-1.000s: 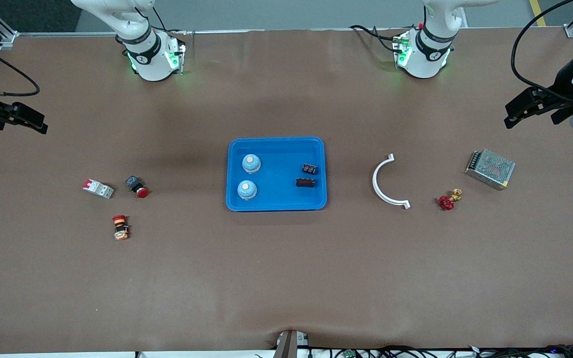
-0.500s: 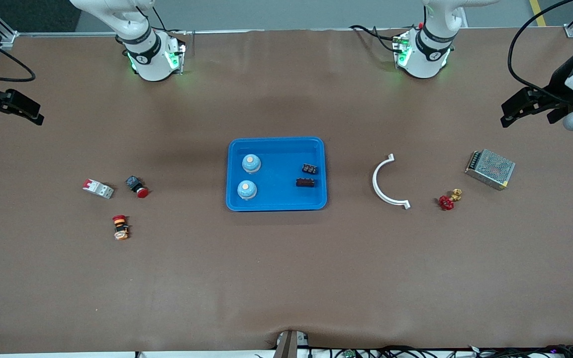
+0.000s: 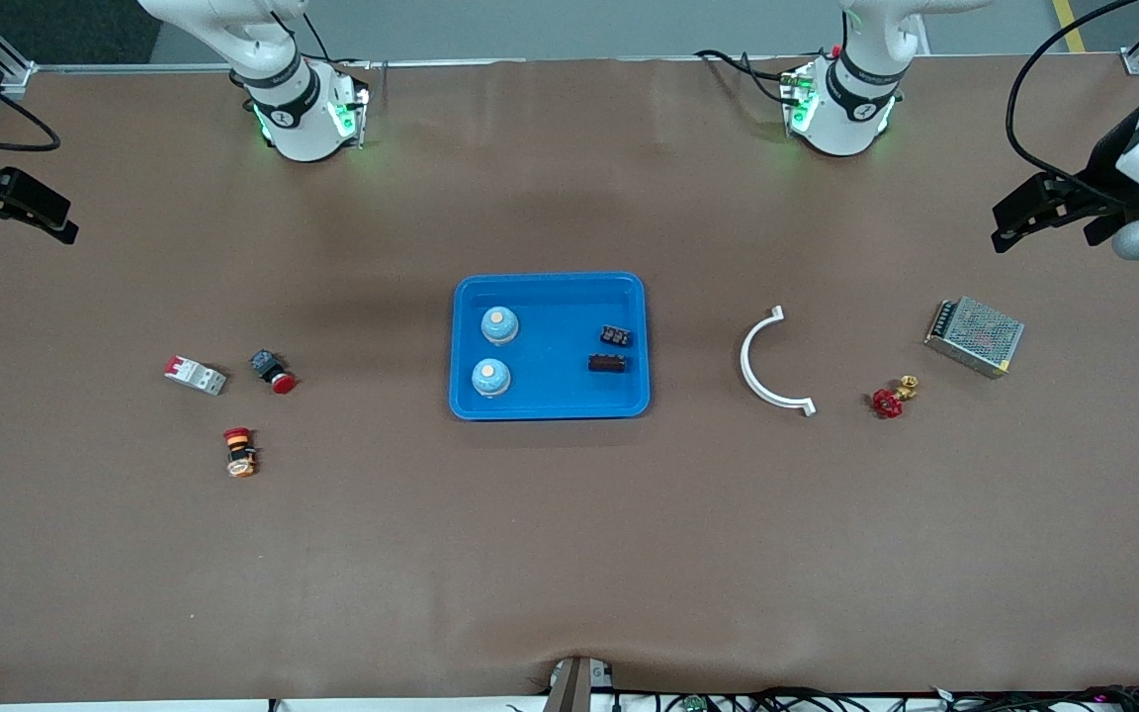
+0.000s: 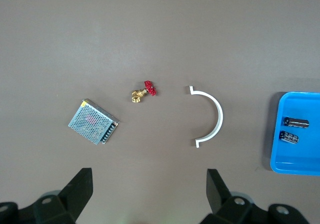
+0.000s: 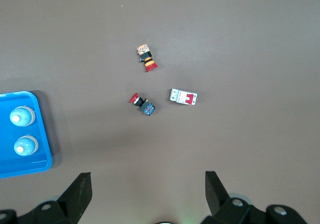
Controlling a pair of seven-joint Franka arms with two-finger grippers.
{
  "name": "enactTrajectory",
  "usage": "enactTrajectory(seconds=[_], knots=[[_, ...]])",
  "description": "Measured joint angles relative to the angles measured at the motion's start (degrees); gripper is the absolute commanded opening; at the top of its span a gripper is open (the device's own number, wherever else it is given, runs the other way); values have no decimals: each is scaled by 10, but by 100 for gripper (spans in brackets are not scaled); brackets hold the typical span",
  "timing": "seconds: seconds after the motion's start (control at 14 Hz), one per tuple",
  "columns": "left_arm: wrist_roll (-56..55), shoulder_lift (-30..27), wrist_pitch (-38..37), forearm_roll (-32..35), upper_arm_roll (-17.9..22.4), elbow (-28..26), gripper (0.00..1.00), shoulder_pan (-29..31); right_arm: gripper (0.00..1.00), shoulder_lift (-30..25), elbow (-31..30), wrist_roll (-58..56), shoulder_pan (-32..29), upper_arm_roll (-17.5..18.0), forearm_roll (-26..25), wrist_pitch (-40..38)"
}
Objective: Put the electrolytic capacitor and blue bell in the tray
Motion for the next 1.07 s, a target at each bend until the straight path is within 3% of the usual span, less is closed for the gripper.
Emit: enactTrajectory(seconds=[0.43,1.07], knots=[[0,0,0,3,-7,-1,100,0,100,19,67,0,0,0,0,-27],[0,0,0,3,-8,0,100,0,100,43,81,1,0,-1,2,-27]])
